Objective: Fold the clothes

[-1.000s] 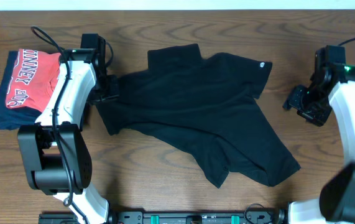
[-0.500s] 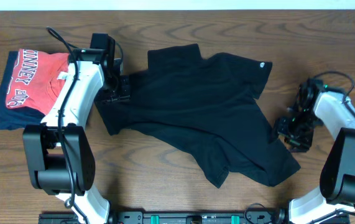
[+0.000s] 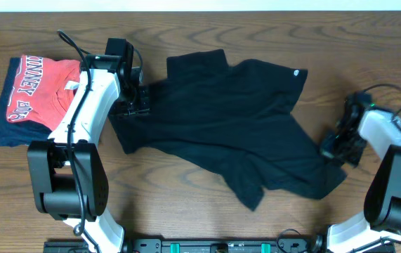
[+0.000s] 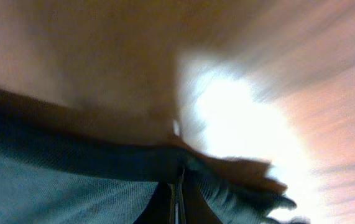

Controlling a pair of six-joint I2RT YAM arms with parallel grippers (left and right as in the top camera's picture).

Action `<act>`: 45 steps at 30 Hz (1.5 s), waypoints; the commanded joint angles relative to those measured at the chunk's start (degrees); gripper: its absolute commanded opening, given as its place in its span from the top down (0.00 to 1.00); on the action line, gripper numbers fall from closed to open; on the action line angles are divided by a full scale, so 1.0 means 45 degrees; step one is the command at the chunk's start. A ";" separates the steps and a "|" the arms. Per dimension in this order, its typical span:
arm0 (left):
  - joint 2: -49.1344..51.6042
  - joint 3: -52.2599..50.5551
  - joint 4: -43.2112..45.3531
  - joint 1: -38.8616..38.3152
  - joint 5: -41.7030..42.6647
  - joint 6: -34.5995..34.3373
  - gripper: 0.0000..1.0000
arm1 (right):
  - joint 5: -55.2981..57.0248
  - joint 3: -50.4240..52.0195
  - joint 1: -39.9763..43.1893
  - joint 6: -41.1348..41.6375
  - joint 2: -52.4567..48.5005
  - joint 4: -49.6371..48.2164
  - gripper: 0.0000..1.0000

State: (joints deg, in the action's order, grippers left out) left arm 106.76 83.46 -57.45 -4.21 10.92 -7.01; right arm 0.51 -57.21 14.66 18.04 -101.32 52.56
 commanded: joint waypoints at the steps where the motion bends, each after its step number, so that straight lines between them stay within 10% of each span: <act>1: -0.0393 0.0034 -0.0034 -0.0029 0.0695 0.0228 0.58 | 0.1569 -0.1860 0.1234 0.0928 -0.0034 -0.0151 0.99; 6: -0.0393 0.0034 -0.0058 -0.0029 0.0821 0.0223 0.59 | -0.0418 -0.3517 0.2477 -0.0112 -0.0034 0.0262 0.99; 11: -0.0393 0.0034 0.0000 -0.0058 0.0831 0.0219 0.58 | -0.0311 -0.3502 0.2900 -0.0189 -0.0034 0.1117 0.56; 21: -0.0393 0.0034 0.0466 -0.0942 0.2671 0.2351 0.52 | -0.0311 -0.2123 0.3453 0.1020 -0.0039 0.0894 0.45; 31: -0.0389 0.0029 0.1710 -0.2278 0.2657 0.3507 0.44 | -0.0413 -0.0194 0.3949 0.1739 -0.0039 -0.2331 0.60; 35: -0.0389 0.0029 0.2089 -0.2482 0.2662 0.3507 0.44 | -0.0160 0.0743 0.4138 0.2681 -0.0044 -0.3249 0.48; 40: -0.0389 0.0029 0.2079 -0.2526 0.2667 0.3507 0.44 | 0.0034 0.1127 0.4697 0.2871 -0.0044 -0.4036 0.99; 45: -0.0389 0.0029 0.2079 -0.2526 0.2671 0.3497 0.44 | 0.0112 -0.0253 0.6212 0.2924 -0.0039 -0.3638 0.99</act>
State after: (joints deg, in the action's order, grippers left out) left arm 106.72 83.46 -47.99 -15.49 22.37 7.77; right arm -0.78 -54.92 38.37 29.98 -100.38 35.77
